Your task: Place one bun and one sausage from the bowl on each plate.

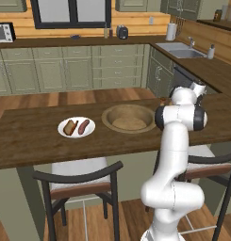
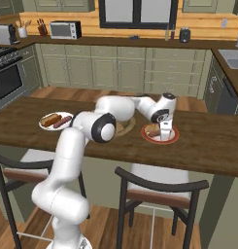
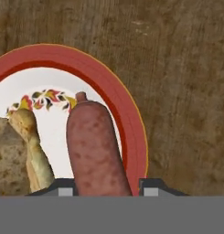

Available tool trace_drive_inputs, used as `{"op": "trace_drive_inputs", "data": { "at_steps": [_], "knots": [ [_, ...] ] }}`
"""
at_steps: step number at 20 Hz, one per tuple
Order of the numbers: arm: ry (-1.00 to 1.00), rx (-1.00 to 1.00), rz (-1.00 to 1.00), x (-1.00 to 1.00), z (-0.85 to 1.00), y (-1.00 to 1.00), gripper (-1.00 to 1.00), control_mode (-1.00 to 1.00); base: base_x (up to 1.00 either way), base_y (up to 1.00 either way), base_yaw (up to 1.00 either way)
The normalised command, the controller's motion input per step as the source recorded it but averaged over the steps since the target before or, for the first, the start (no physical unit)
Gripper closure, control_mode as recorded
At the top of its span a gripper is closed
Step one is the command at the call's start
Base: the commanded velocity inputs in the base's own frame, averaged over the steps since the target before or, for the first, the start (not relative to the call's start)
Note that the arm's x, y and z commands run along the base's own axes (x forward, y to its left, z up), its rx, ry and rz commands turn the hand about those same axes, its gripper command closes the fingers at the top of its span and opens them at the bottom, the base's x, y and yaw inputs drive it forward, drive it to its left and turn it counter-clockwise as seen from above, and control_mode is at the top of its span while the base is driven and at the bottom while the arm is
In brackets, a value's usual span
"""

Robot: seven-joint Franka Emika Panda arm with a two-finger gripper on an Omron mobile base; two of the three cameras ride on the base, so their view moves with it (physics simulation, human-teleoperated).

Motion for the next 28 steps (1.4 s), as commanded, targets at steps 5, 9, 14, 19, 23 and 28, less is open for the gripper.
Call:
{"op": "trace_drive_inputs", "data": {
  "at_steps": [5,9,14,19,23,28],
  "knots": [
    [0.0,0.0,-0.01,0.16,-0.43,0.0,1.0,-1.0,0.0,0.0,0.0],
    [0.0,0.0,0.0,0.03,-0.37,0.01,1.0,-1.0,0.0,0.0,0.0],
    [-0.05,0.0,0.0,0.1,-0.08,0.02,-1.0,-1.0,0.0,0.0,0.0],
    [-0.08,0.01,0.0,0.13,0.05,0.0,-1.0,-1.0,0.0,0.0,0.0],
    [-0.11,0.01,-0.05,-0.28,0.51,-0.02,-1.0,-1.0,0.0,0.0,0.0],
    [-0.19,0.03,-0.06,-0.96,1.0,-0.01,-1.0,-1.0,0.0,0.0,0.0]
  ]
}}
